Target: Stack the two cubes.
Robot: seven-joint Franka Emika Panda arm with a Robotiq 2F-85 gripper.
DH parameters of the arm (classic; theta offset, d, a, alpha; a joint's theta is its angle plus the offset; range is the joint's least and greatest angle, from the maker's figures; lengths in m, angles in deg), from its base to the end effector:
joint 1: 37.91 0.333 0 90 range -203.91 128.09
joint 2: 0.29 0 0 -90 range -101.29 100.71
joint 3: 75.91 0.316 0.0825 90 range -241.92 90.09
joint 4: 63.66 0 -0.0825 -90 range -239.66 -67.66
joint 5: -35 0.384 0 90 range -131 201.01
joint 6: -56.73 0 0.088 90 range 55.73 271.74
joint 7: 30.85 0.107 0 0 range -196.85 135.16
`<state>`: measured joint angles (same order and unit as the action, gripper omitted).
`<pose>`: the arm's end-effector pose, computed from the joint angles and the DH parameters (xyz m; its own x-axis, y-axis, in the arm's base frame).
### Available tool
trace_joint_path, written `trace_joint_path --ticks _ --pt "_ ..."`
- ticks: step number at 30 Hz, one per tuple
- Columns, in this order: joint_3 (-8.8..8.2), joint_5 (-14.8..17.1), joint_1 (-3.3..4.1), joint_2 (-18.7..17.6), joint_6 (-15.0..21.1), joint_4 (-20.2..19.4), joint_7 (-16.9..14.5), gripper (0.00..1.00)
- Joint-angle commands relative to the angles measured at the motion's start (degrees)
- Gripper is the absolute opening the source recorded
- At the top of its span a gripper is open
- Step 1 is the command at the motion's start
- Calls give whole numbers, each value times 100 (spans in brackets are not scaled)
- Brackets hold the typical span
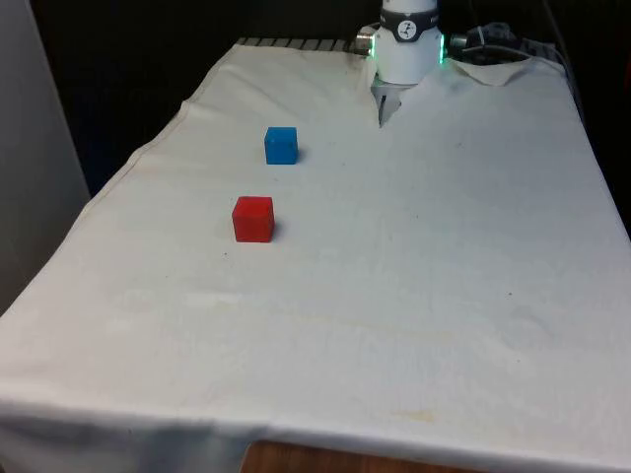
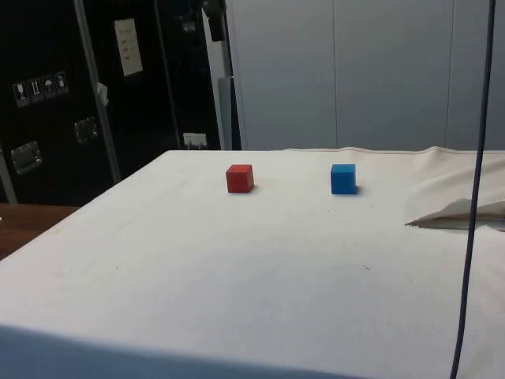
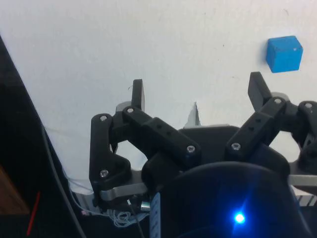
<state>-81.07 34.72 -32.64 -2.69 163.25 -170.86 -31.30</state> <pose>0.5672 0.0013 0.4827 0.9985 0.0110 -0.0536 0.0115 -0.9999 0.0079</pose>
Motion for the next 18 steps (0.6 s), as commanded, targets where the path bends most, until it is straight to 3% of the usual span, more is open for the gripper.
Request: trace_joint_path --ticks 1,18 --pt "0 -6 0 0 0 -6 6 100" --pt "-80 -246 -17 521 86 -670 -6 100"
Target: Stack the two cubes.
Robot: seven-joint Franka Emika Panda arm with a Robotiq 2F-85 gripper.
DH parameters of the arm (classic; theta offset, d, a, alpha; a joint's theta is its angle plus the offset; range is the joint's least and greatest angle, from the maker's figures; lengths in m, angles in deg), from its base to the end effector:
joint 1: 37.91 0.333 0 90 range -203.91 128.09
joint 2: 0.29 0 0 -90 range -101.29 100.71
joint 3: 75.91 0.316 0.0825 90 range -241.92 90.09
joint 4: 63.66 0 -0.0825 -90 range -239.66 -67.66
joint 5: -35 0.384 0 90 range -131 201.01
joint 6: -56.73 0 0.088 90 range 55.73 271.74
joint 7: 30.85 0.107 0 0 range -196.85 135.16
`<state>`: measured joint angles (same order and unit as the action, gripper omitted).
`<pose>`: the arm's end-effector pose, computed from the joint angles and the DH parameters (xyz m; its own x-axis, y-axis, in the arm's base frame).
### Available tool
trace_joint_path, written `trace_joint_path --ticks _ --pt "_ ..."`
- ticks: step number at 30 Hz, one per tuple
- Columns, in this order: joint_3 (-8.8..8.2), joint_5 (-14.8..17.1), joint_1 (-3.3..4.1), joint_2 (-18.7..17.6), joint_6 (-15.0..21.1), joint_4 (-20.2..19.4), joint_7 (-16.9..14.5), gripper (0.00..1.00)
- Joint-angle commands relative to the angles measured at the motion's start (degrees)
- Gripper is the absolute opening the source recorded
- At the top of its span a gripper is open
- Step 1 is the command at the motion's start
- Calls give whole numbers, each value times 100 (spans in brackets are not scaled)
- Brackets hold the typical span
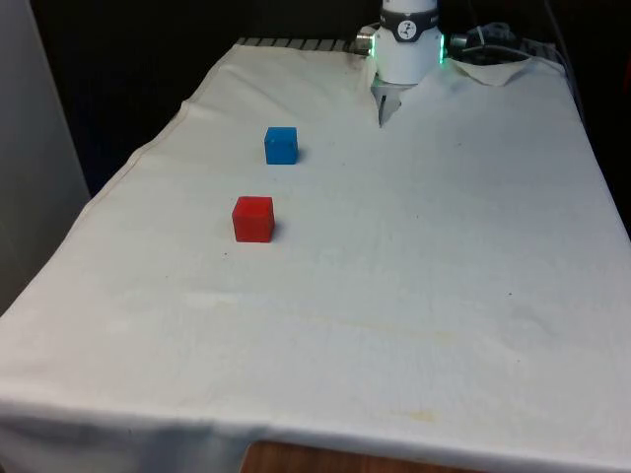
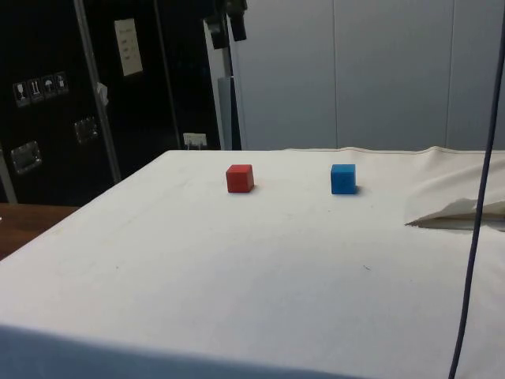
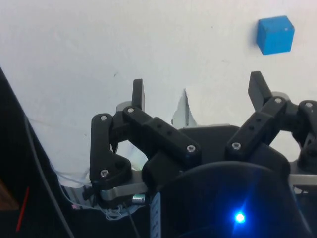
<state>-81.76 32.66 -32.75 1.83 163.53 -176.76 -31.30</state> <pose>0.5388 -0.0101 0.4782 0.9973 0.0080 -0.0735 0.0105 -0.9994 0.0338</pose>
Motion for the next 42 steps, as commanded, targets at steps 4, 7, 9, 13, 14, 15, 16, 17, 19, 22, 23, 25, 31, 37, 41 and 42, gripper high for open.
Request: trace_joint_path --ticks 4,7,9,13,14,15,16,17,19,22,23,25,31,37,41,42 --pt "-57 -97 -29 235 74 -298 -46 100" --pt "-97 -143 -34 338 86 -430 -80 100" --pt "-103 -120 -29 309 17 -401 -80 100" --pt "-189 -241 -57 573 115 -739 -178 100" --pt "-201 -258 -57 619 126 -791 -195 100" --pt "-218 -281 -57 665 138 -854 -212 100" --pt "-235 -298 -63 705 155 -911 -223 100" --pt "-246 -309 -63 745 166 -963 -235 100" --pt "-275 -344 -69 831 218 -1077 -264 100" --pt "-309 -395 -69 945 304 -1238 -292 100" --pt "-321 -413 -74 985 338 -1295 -298 100" --pt "-338 -435 -74 1054 407 -1398 -309 100" --pt "-447 -544 -92 1301 647 -1776 -355 100" --pt "-573 -642 -97 1536 882 -2137 -413 100" --pt "-665 -716 -109 1690 1014 -2361 -458 100" --pt "-688 -739 -115 1730 1043 -2412 -464 100"
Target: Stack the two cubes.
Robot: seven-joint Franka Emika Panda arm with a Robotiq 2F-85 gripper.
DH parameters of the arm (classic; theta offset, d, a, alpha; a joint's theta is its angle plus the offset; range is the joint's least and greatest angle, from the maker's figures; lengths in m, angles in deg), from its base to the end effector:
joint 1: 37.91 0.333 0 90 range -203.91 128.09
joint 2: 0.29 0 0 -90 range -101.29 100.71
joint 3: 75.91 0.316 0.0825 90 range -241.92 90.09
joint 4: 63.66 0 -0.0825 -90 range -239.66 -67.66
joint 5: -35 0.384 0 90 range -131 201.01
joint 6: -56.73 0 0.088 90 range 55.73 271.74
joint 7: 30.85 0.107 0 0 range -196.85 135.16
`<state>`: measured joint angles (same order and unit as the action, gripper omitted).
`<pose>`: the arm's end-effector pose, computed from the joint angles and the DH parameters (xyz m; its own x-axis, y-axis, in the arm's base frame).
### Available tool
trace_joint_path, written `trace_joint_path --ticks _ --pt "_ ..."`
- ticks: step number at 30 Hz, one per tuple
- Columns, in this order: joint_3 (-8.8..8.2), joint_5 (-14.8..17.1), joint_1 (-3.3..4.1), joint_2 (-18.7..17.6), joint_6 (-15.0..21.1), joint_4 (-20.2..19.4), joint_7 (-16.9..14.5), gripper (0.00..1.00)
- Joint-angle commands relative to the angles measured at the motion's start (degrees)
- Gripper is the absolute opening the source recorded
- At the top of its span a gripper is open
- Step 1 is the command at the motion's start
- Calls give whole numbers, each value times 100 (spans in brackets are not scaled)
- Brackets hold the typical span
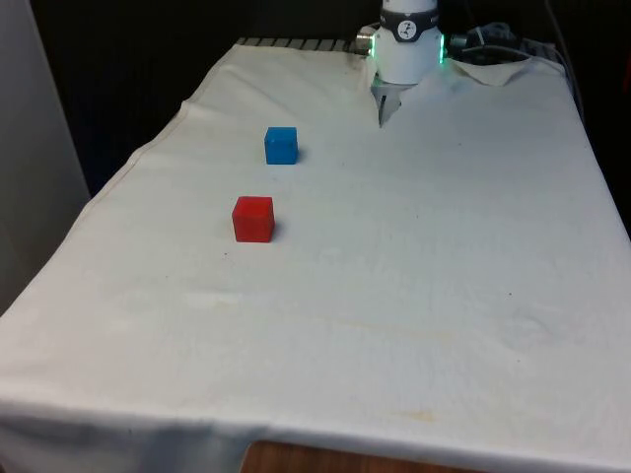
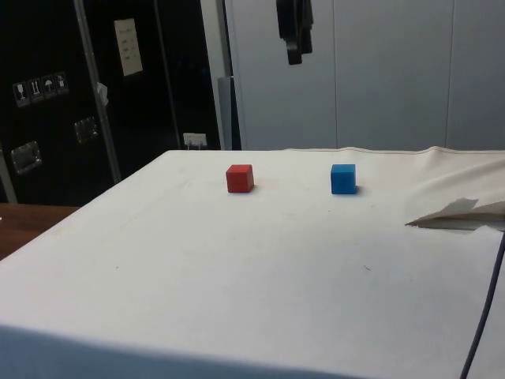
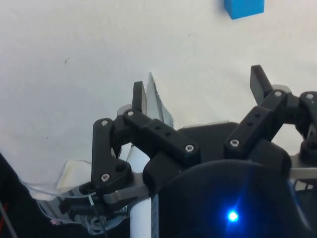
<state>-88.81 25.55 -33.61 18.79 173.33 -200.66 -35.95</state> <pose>0.4328 -0.0773 0.4390 0.9990 0.0268 -0.0370 0.0293 -0.9972 0.0691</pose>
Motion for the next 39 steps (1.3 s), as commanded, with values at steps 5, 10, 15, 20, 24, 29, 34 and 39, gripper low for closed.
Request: trace_joint_path --ticks 5,10,15,20,24,29,34,39 --pt "-97 -138 -46 229 223 -298 -46 100" --pt "-212 -218 -29 367 309 -516 -63 100" --pt "-390 -430 -97 602 619 -877 -132 100" --pt "-539 -561 -120 682 791 -1054 -172 100" --pt "-745 -716 -143 733 1014 -1249 -241 100" --pt "-985 -831 -160 699 1306 -1432 -338 100" --pt "-1238 -934 -160 619 1627 -1599 -435 100" --pt "-1467 -974 -166 487 1960 -1742 -567 100"
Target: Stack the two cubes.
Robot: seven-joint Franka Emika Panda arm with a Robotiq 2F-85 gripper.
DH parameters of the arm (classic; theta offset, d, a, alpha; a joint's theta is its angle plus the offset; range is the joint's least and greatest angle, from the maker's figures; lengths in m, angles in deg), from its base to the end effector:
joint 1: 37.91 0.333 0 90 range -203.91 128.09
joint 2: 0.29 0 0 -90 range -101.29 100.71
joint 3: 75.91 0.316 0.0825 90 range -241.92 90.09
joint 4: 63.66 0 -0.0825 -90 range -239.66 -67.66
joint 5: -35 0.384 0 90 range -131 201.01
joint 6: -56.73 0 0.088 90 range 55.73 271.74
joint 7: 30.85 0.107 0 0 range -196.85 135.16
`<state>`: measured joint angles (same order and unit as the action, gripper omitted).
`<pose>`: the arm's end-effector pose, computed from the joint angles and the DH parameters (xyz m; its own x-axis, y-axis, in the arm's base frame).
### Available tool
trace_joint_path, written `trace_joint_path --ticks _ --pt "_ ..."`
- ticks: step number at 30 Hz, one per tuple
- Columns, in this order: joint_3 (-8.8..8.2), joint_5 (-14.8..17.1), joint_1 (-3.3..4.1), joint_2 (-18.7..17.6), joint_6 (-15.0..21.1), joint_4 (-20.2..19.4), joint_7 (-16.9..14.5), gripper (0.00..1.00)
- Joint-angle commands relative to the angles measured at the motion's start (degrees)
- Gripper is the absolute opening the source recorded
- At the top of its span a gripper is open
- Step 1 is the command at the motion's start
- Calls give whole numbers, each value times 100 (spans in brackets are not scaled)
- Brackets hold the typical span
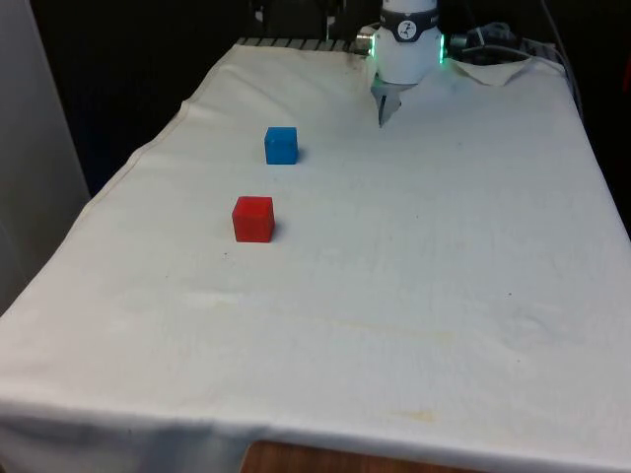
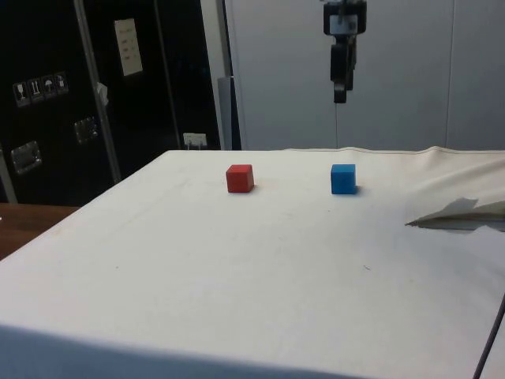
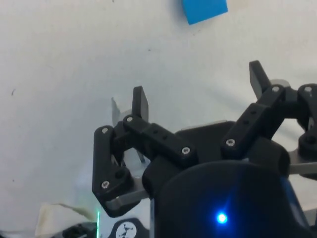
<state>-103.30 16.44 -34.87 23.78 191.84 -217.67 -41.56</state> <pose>0.3603 -0.1570 0.3559 0.9985 0.0179 0.0515 0.0146 -0.9979 0.0638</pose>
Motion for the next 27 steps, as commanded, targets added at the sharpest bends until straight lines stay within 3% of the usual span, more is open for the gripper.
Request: trace_joint_path --ticks 1,5,6,7,14,27 --pt "-57 -69 -46 -40 172 -69 -34 100" --pt "-275 -69 -52 -206 504 -183 -195 100" --pt "-223 0 -6 -178 344 -126 -160 100" --pt "-275 -69 -52 -206 504 -183 -195 100" --pt "-665 -34 -29 -539 1112 -372 -470 100" --pt "-917 34 6 -940 1748 -550 -579 100"
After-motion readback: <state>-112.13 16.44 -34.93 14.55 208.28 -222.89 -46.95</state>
